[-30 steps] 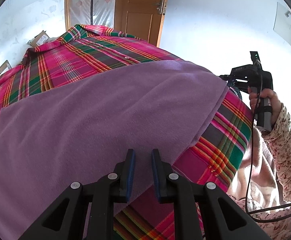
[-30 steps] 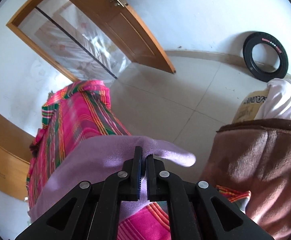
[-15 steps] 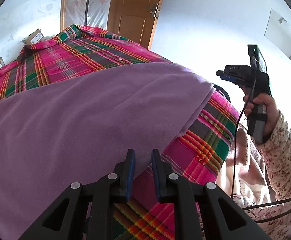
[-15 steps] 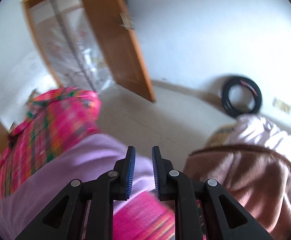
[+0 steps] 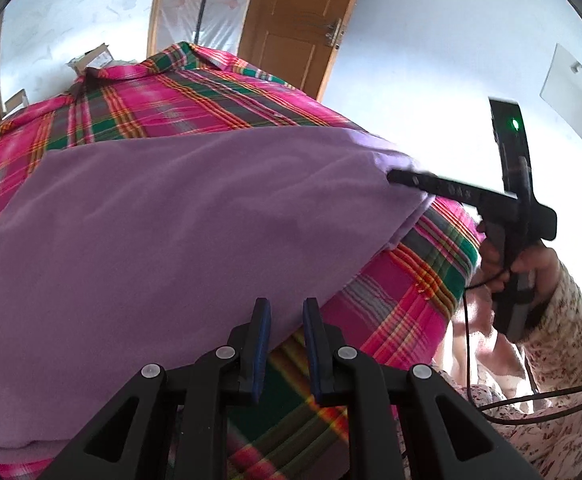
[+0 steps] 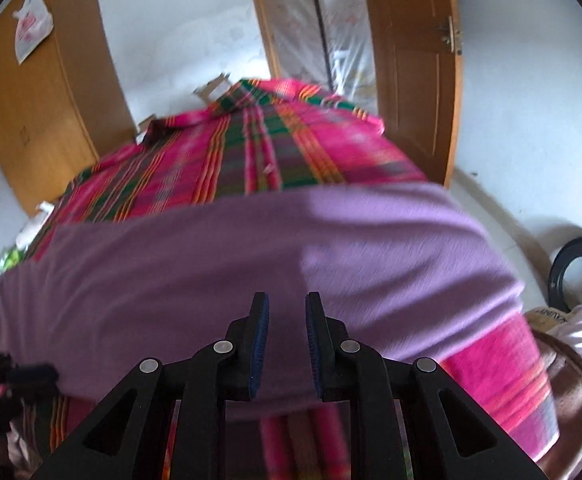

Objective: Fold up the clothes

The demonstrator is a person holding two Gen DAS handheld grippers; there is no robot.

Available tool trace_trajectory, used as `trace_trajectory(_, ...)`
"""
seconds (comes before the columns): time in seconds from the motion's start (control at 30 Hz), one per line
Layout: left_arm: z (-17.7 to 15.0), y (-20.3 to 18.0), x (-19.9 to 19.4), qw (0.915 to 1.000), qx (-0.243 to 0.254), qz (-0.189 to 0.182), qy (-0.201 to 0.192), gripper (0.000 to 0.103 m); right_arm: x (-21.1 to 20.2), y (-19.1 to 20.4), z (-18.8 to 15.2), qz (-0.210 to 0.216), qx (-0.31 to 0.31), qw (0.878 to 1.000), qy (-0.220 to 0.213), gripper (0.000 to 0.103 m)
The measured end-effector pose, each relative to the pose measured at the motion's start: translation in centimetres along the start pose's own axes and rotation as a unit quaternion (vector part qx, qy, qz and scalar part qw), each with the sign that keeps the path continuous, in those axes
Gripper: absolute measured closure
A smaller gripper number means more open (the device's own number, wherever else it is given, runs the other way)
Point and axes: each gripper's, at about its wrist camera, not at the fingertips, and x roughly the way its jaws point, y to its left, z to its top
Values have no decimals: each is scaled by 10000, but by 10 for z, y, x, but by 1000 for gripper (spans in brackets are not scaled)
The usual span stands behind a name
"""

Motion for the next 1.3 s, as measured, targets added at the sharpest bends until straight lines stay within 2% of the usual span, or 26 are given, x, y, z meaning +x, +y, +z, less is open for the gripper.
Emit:
trace_trajectory(0.17, -4, 18, -12, 9995, -174, 195, -156, 87, -6, 22, -16, -74, -324, 9994, 23, 83)
trace_trajectory(0.3, -7, 47, -30, 9964, -557, 525, -357, 87, -4, 49, -7, 169, -586, 9981, -95, 83)
trace_trajectory(0.4, -12, 72, -47, 9913, -882, 832, -512, 87, 1, 68, -10, 367, -795, 9962, -10, 83)
trace_trajectory(0.5, -17, 96, -57, 9858, -1189, 1027, -590, 87, 3, 76, -24, 385, -951, 9946, 147, 83)
trace_trajectory(0.57, -22, 111, -63, 9813, -1381, 1200, -593, 87, -2, 78, -33, 375, -952, 9947, 88, 83)
trace_trajectory(0.8, -36, 149, -81, 9698, -1823, 1482, -648, 87, -19, 83, -44, 256, -1063, 9940, 99, 83)
trace_trajectory(0.9, -43, 156, -87, 9662, -1911, 1608, -634, 87, -17, 92, -30, 566, -990, 9935, 13, 83)
trace_trajectory(1.03, -56, 159, -96, 9631, -1997, 1704, -595, 87, -5, 132, -18, 861, -1446, 9857, -12, 83)
trace_trajectory(1.17, -70, 160, -104, 9613, -2118, 1662, -590, 87, 9, 171, -18, 1255, -1816, 9752, 161, 83)
trace_trajectory(1.3, -79, 159, -111, 9607, -2204, 1571, -614, 87, 18, 201, -27, 1674, -2181, 9601, 517, 83)
